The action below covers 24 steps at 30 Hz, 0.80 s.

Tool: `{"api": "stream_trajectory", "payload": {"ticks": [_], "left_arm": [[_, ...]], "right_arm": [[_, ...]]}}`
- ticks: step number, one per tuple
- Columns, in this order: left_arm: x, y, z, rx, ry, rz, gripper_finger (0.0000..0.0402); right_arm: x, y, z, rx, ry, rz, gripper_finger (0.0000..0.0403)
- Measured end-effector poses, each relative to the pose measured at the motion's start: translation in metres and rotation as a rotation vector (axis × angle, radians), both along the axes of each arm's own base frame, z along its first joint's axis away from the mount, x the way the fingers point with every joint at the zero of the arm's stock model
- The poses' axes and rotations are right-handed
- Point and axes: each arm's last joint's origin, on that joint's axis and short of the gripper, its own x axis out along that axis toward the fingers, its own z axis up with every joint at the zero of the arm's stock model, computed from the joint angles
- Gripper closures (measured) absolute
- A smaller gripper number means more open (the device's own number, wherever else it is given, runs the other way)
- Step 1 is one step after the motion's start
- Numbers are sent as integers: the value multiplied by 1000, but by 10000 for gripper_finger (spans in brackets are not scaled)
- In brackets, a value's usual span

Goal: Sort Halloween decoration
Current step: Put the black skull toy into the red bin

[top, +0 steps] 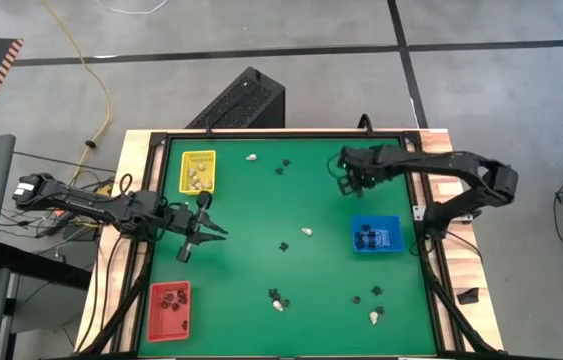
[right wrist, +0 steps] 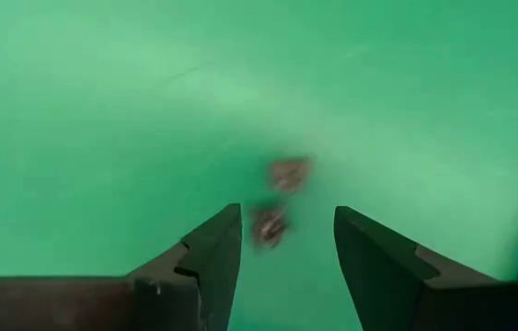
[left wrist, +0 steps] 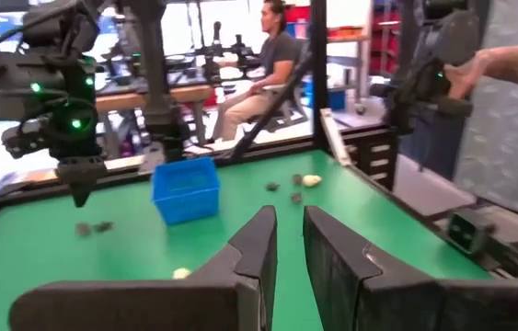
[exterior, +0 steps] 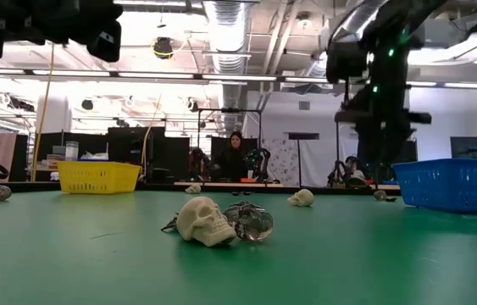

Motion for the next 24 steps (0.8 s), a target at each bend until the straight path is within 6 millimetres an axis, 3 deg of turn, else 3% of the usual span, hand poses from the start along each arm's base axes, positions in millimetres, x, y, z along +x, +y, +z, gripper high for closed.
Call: {"api": "stream_trajectory", "payload": {"ticks": [5, 18, 24], "left_arm": [[0, 1, -2, -5, 22, 47, 354], [1, 1, -6, 115, 30, 52, 354], [1, 1, -6, 115, 31, 53, 354]], "right_arm": [[-1, -21, -14, 51, 11, -68, 199], [14, -32, -56, 131, 109, -59, 199], [18, -35, -62, 119, 99, -32, 206]]}}
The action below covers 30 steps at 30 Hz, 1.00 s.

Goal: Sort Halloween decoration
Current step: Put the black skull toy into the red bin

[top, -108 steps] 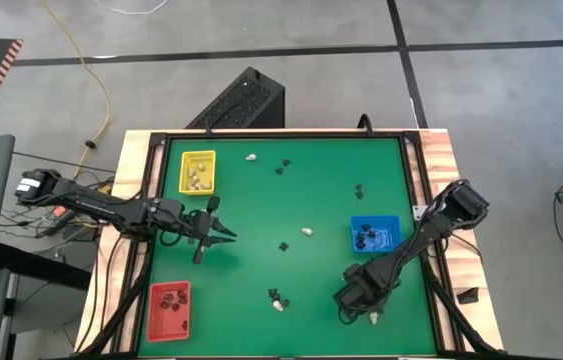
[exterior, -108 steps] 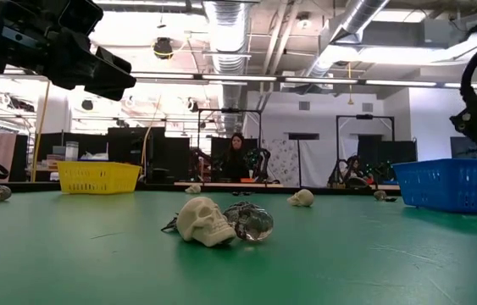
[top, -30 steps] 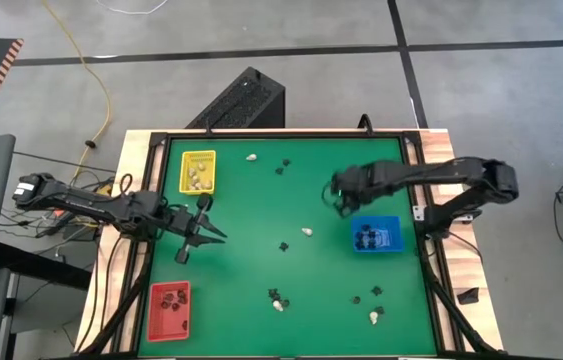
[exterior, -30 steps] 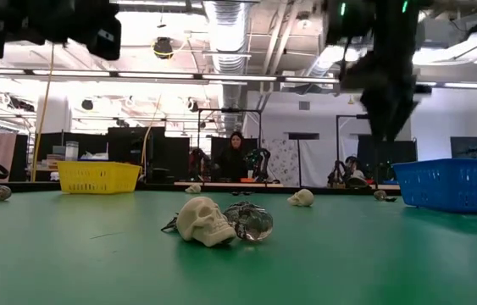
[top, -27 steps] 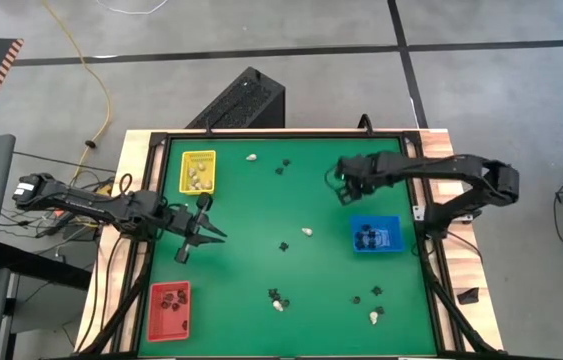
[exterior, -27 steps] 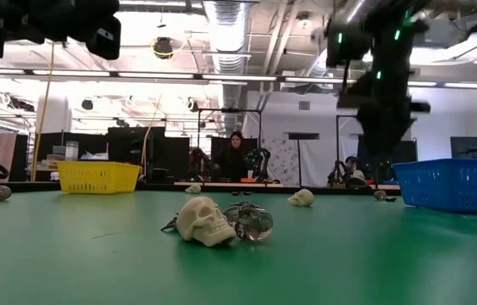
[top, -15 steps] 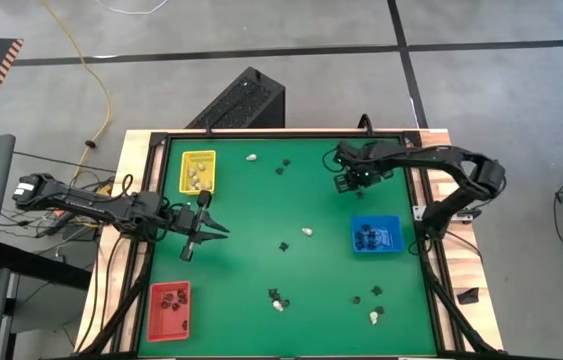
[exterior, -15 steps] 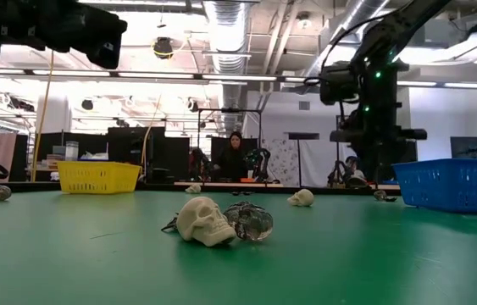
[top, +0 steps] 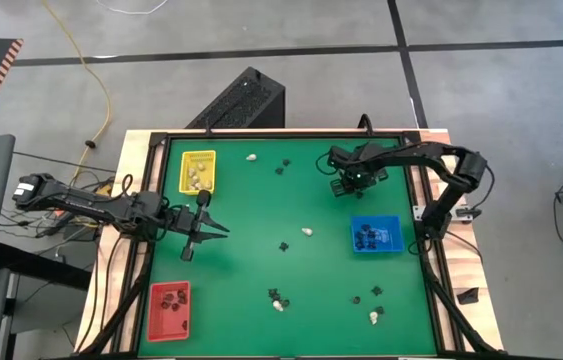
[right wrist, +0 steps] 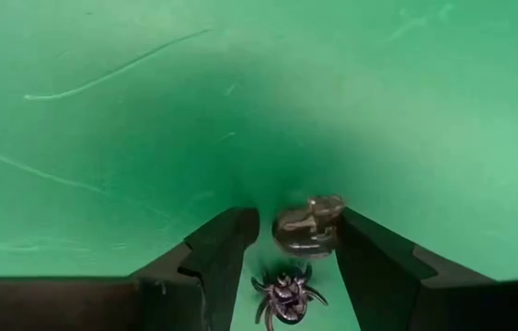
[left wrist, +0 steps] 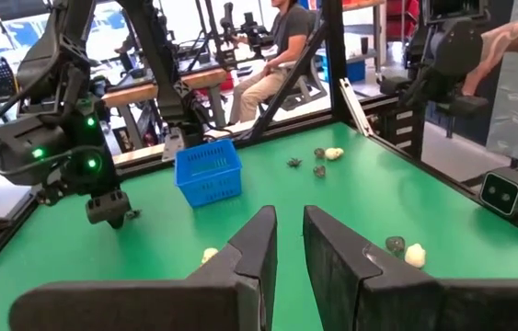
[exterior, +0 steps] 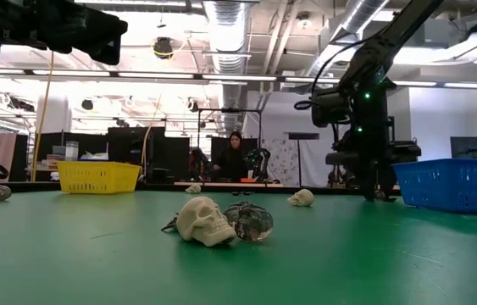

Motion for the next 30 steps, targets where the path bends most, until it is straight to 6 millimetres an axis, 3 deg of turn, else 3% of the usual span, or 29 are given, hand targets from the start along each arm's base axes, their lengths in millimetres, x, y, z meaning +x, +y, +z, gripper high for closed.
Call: {"api": "stream_trajectory", "payload": {"ticks": [10, 16, 21, 27, 30], "left_arm": [[0, 0, 0, 0, 0, 1, 354], [0, 0, -1, -3, 10, 1, 354], [-6, 1, 1, 21, 46, 10, 354], [-22, 4, 14, 14, -38, 31, 355], [-27, 7, 15, 11, -53, 116, 355]], "right_arm": [[-1, 0, 3, 12, 18, 15, 290], [29, 17, 26, -24, -52, 136, 286], [72, 57, 55, -92, -218, 321, 273], [132, 127, 80, -258, -722, 568, 280], [159, 162, 80, -333, -958, 701, 280]]}}
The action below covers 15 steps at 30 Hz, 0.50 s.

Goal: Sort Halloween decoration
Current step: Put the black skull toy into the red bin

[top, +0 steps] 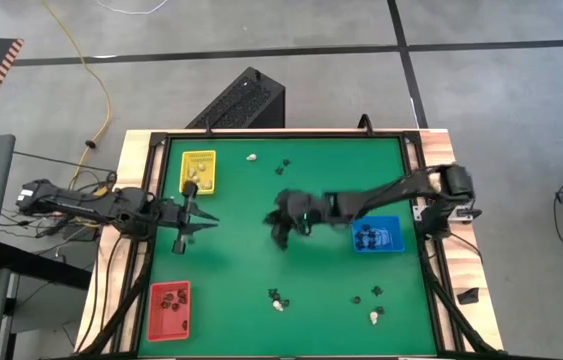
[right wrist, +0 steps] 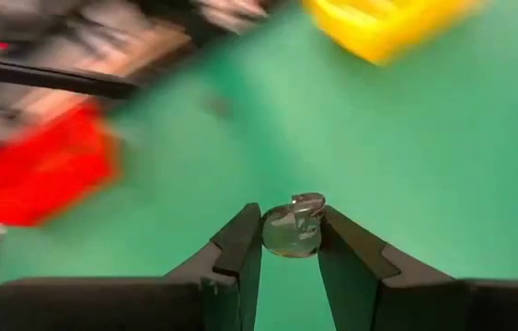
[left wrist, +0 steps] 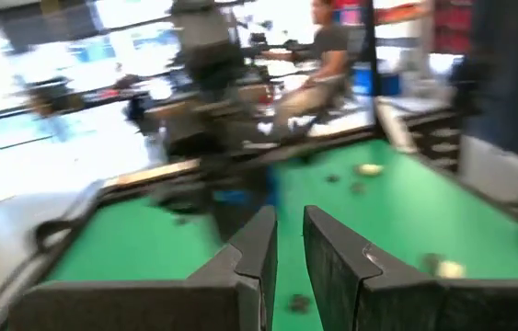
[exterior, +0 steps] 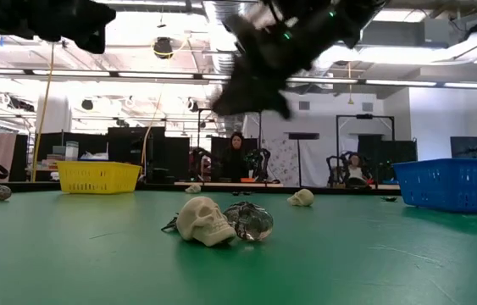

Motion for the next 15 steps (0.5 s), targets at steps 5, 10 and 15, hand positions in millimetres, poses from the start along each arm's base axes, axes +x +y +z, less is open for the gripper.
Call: {"api": "stream_trajectory", "payload": {"ticks": [5, 10, 15], "left_arm": [[-8, 9, -6, -58, -26, 267, 355], [-16, 14, -2, -145, -80, 423, 355], [-22, 14, 2, -173, -131, 354, 355]], "right_arm": [[44, 54, -15, -71, -325, 181, 280], [106, 94, -32, -115, -461, 332, 280], [166, 116, -43, -108, -558, 468, 280]]}}
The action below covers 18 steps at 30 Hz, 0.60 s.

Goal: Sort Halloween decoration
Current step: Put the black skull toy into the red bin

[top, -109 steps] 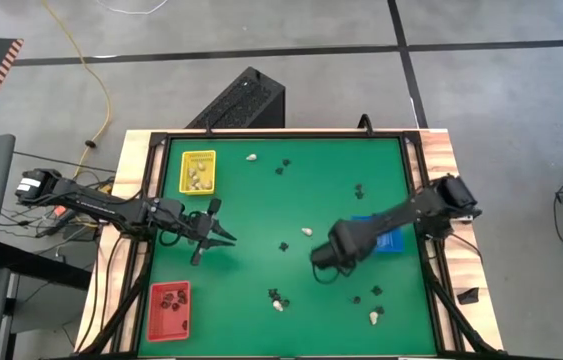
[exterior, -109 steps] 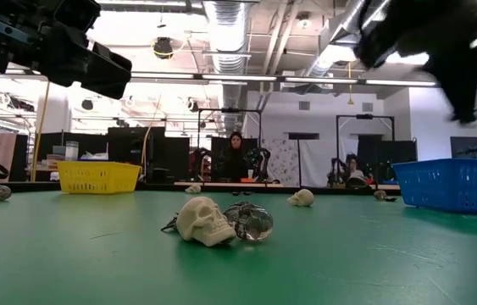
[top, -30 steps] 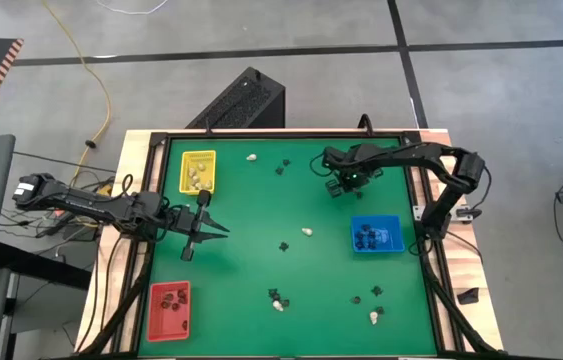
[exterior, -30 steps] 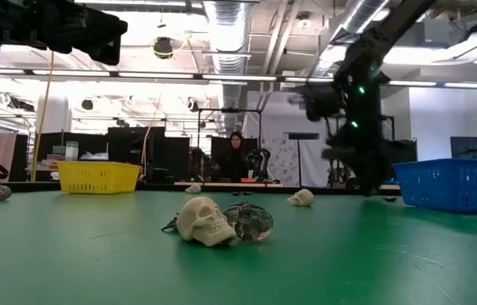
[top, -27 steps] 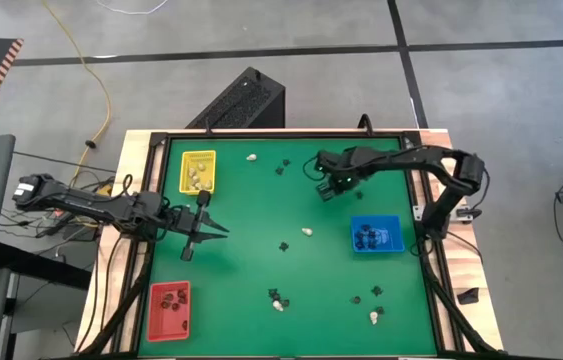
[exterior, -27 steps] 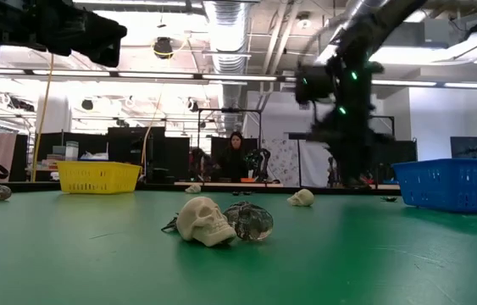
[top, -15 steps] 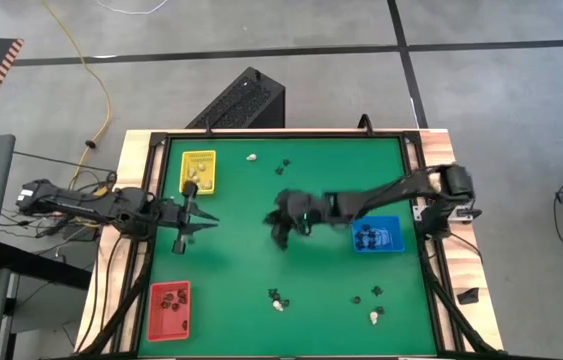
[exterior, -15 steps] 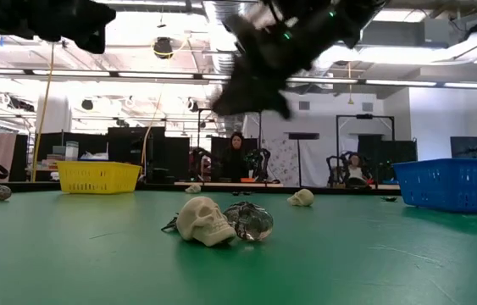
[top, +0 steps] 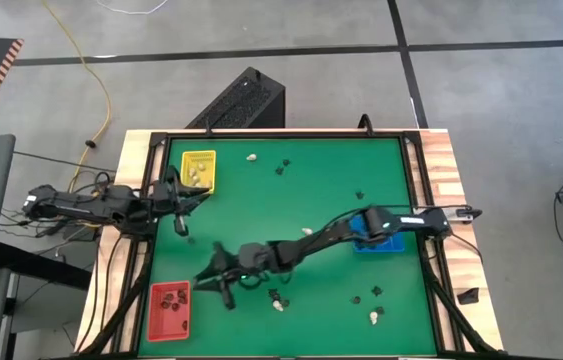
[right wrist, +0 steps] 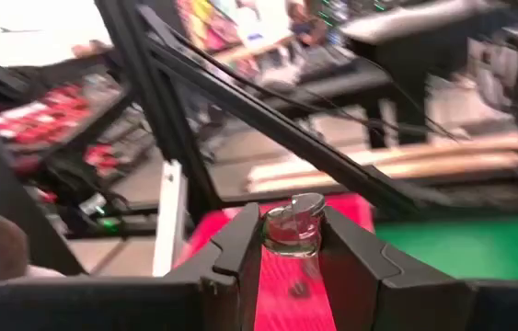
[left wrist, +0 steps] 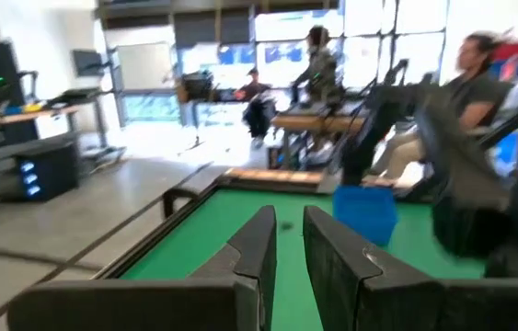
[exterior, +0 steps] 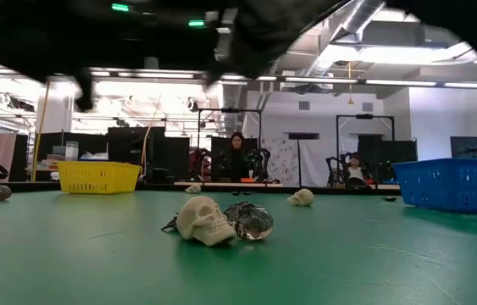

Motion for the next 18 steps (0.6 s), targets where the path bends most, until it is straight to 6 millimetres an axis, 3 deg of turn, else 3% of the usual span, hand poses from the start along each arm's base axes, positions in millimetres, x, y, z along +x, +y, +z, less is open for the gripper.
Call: {"api": "stream_trajectory", "payload": {"ticks": [3, 6, 9, 18], "left_arm": [[-5, 0, 3, 3, -34, -41, 355], [-9, 0, 3, 6, -43, -41, 355], [-12, 0, 4, 6, -54, -43, 354], [-14, 0, 4, 10, -61, -68, 354]], "right_arm": [[27, 3, -6, 5, -39, 82, 280], [43, 5, -26, 1, -30, 127, 280], [37, 3, -45, 29, -89, 101, 280], [40, -2, -44, 59, -42, 66, 279]]}}
